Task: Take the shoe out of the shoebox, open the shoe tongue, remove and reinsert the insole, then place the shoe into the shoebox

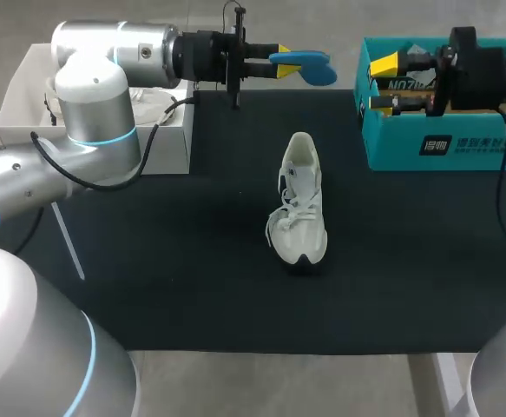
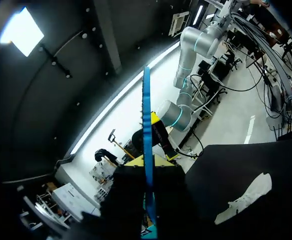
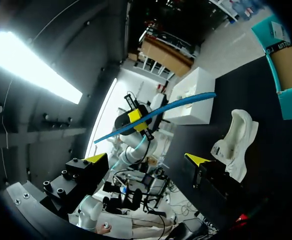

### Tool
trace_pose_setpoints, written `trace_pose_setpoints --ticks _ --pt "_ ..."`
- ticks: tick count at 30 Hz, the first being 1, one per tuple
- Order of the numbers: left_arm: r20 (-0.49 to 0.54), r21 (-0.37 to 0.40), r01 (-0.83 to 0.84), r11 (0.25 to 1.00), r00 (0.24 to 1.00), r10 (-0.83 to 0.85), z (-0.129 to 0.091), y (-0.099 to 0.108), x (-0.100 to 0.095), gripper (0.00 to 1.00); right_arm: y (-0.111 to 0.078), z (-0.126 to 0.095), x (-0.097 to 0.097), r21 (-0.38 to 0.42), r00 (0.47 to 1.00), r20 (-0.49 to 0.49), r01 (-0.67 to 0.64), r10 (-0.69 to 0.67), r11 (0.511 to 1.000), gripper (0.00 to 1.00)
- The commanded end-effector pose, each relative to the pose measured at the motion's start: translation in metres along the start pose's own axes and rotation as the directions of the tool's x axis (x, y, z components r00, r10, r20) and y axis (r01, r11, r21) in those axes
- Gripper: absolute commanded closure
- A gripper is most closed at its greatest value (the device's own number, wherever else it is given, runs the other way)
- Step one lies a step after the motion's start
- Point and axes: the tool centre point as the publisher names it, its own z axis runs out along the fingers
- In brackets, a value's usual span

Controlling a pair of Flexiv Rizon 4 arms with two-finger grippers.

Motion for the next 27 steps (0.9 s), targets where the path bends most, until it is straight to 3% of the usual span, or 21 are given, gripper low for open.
trace_pose_setpoints --ticks 1,4,8,9,25,27 --pt "0.104 -0.039 0.280 0.959 0.956 -0.274 0.001 -0.006 -0.013 1.00 0.000 0.001 0.000 0.000 1.000 0.001 0.000 0.000 1.000 0.00" --pt "0.086 -0.117 0.381 0.917 0.924 -0.373 0.002 -0.022 -0.018 1.00 0.000 0.001 0.000 0.000 1.000 0.001 0.000 0.000 1.000 0.00" --pt "0.004 -0.346 0.460 0.818 0.872 -0.489 0.000 -0.034 -0.012 1.00 0.000 0.001 0.000 0.000 1.000 0.001 0.000 0.000 1.000 0.00" --pt "-0.011 -0.344 0.516 0.784 0.833 -0.553 0.000 -0.034 -0.011 1.00 0.000 0.001 0.000 0.000 1.000 0.001 0.000 0.000 1.000 0.00" --pt "-0.011 -0.344 0.516 0.784 0.833 -0.553 0.000 -0.034 -0.011 1.00 0.000 0.001 0.000 0.000 1.000 0.001 0.000 0.000 1.000 0.00" --pt "0.037 -0.358 0.629 0.690 0.748 -0.662 0.000 -0.031 -0.010 1.00 0.000 0.001 0.000 0.000 1.000 0.001 0.000 0.000 1.000 0.00"
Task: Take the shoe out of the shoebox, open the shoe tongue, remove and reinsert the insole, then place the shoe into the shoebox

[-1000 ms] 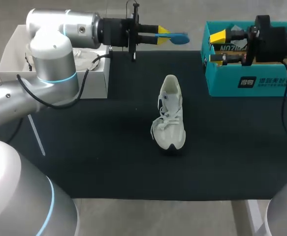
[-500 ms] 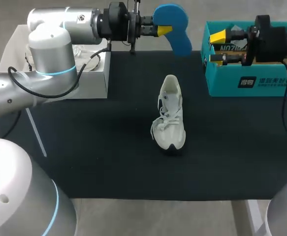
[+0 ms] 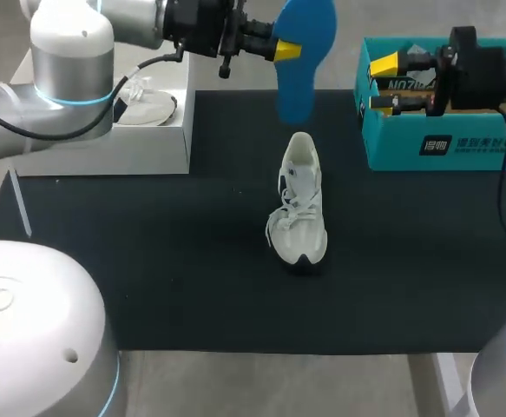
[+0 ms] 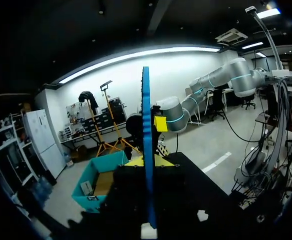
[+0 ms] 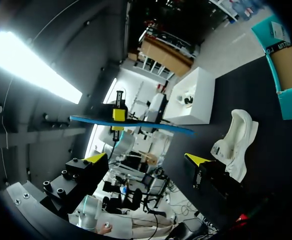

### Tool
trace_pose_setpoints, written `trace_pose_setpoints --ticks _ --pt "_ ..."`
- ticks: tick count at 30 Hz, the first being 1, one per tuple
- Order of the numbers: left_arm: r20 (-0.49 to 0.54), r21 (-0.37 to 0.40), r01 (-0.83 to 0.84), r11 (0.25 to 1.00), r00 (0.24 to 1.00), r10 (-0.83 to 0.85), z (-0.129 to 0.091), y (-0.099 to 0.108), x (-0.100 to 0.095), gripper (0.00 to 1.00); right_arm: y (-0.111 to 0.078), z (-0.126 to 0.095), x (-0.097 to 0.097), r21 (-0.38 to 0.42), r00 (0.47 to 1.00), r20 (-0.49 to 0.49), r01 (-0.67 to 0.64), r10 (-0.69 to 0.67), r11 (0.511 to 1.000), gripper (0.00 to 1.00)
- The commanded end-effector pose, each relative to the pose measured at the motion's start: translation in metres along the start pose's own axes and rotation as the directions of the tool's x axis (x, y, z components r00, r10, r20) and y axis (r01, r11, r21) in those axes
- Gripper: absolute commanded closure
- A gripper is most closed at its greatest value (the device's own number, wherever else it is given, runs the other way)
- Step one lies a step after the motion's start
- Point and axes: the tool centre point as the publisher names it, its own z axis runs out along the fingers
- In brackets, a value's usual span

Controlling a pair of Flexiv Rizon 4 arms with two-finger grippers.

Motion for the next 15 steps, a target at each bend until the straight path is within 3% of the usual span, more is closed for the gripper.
trace_pose_setpoints --ticks 1,3,6,15 --pt "0.005 -0.054 0.216 0.975 0.976 -0.216 0.0013 0.0024 -0.0035 1.00 0.0003 0.0015 -0.0004 -0.001 1.000 0.000 0.000 0.000 1.000 0.00" --pt "-0.001 -0.043 0.374 0.927 0.927 -0.374 0.0006 0.0043 -0.0071 1.00 0.0003 0.0015 -0.0004 -0.001 1.000 0.000 0.000 0.000 1.000 0.00" --pt "-0.157 0.068 0.576 0.815 0.813 -0.561 -0.0035 0.0036 -0.0067 1.00 0.0003 0.0015 -0.0004 -0.001 1.000 0.000 0.000 0.000 1.000 0.00" --pt "-0.146 0.089 0.577 0.812 0.814 -0.562 -0.0061 0.0019 -0.0068 1.00 0.0003 0.0015 -0.0004 -0.001 1.000 0.000 0.000 0.000 1.000 0.00"
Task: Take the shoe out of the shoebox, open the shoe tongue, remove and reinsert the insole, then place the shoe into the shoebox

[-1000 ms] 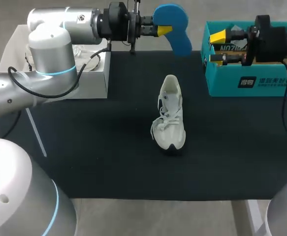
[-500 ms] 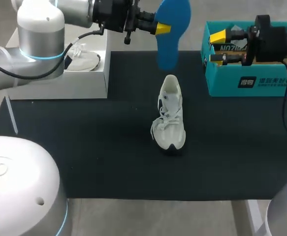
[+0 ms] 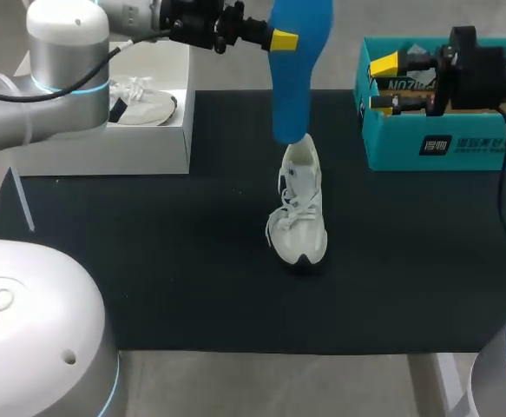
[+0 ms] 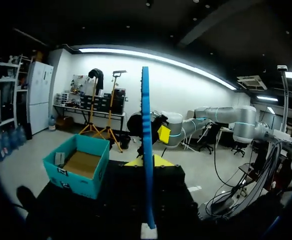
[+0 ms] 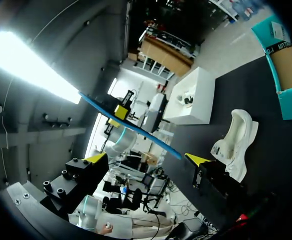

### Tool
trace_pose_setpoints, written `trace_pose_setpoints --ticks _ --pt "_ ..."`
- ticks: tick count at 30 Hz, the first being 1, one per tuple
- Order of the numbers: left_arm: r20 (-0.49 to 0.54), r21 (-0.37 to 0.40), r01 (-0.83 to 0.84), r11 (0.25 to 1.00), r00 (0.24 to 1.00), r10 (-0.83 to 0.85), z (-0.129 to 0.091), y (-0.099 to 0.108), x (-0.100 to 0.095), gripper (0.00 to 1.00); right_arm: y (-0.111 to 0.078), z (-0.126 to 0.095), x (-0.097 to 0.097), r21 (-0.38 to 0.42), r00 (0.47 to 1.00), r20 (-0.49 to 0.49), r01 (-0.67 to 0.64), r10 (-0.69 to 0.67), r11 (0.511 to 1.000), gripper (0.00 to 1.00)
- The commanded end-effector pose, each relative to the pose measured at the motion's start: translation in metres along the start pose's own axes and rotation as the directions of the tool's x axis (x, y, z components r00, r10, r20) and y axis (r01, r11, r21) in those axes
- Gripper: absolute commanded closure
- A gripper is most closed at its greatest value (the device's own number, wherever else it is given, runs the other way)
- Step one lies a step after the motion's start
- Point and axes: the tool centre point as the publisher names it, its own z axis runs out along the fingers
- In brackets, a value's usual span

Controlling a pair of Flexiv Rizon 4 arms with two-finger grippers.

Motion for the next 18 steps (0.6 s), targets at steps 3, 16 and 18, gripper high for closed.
trace_pose_setpoints --ticks 3,16,18 --pt "-0.074 0.050 0.146 0.988 0.987 -0.142 0.0005 0.0034 -0.0085 1.00 0.0002 0.0015 -0.0006 -0.001 1.000 0.000 0.000 0.000 1.000 0.00" --pt "-0.045 0.106 0.648 0.754 0.761 -0.648 -0.0007 0.0046 -0.0110 1.00 0.0002 0.0015 -0.0006 -0.001 1.000 0.000 0.000 0.000 1.000 0.00" --pt "-0.045 0.106 0.648 0.754 0.761 -0.648 -0.0007 0.0046 -0.0110 1.00 0.0002 0.0015 -0.0006 -0.001 1.000 0.000 0.000 0.000 1.000 0.00"
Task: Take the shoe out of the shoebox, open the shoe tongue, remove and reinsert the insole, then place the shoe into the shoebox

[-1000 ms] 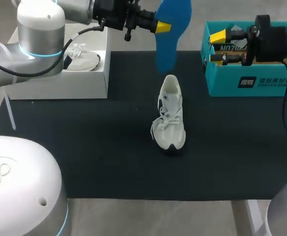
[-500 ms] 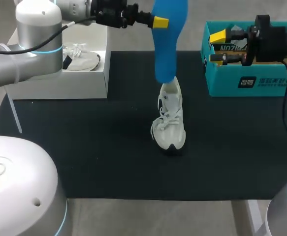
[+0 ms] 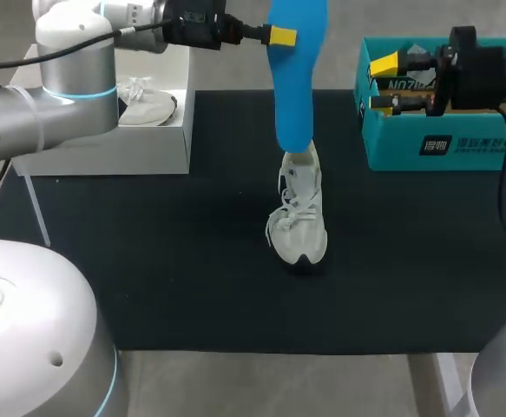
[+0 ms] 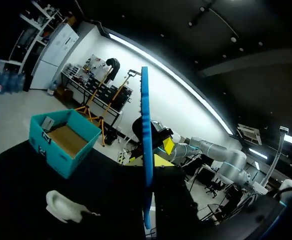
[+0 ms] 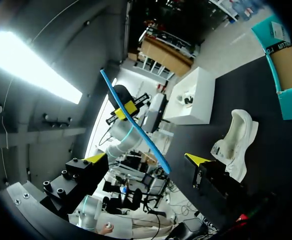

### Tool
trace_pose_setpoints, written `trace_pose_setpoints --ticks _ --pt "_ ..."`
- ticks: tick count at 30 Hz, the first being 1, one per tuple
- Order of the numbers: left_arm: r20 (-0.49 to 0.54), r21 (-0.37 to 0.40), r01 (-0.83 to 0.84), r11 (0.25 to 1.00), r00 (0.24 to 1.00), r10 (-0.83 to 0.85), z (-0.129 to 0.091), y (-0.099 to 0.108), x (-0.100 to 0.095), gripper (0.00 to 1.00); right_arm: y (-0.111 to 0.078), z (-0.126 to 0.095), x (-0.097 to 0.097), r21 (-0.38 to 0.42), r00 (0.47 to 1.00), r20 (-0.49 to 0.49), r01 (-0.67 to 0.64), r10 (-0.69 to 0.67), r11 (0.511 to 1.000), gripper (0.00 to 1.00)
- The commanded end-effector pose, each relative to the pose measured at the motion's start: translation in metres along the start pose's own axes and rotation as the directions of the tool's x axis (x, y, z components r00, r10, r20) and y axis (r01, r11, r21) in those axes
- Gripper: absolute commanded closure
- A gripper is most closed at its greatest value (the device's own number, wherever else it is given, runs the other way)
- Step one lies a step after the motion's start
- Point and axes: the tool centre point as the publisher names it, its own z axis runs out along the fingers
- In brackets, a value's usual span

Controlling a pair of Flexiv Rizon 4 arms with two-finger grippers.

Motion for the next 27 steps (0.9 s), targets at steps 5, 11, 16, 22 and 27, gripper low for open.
trace_pose_setpoints --ticks 5,11,16,22,27 --pt "0.034 0.043 0.267 0.963 0.963 -0.268 0.0012 0.0030 0.0043 1.00 0.0003 0.0015 -0.0006 0.000 1.000 0.000 0.000 0.000 1.000 0.00" --pt "0.034 0.043 0.267 0.963 0.963 -0.268 0.0012 0.0030 0.0043 1.00 0.0003 0.0015 -0.0006 0.000 1.000 0.000 0.000 0.000 1.000 0.00" --pt "0.034 0.043 0.267 0.963 0.963 -0.268 0.0012 0.0030 0.0043 1.00 0.0003 0.0015 -0.0006 0.000 1.000 0.000 0.000 0.000 1.000 0.00" --pt "-0.130 -0.027 0.626 0.780 0.771 -0.623 0.0007 0.0093 -0.0006 1.00 0.0003 0.0015 -0.0006 0.000 1.000 0.000 0.000 0.000 1.000 0.00" --pt "-0.127 -0.034 0.618 0.785 0.776 -0.617 0.0022 0.0109 0.0007 1.00 0.0003 0.0015 -0.0006 0.000 1.000 0.000 0.000 0.000 1.000 0.00"
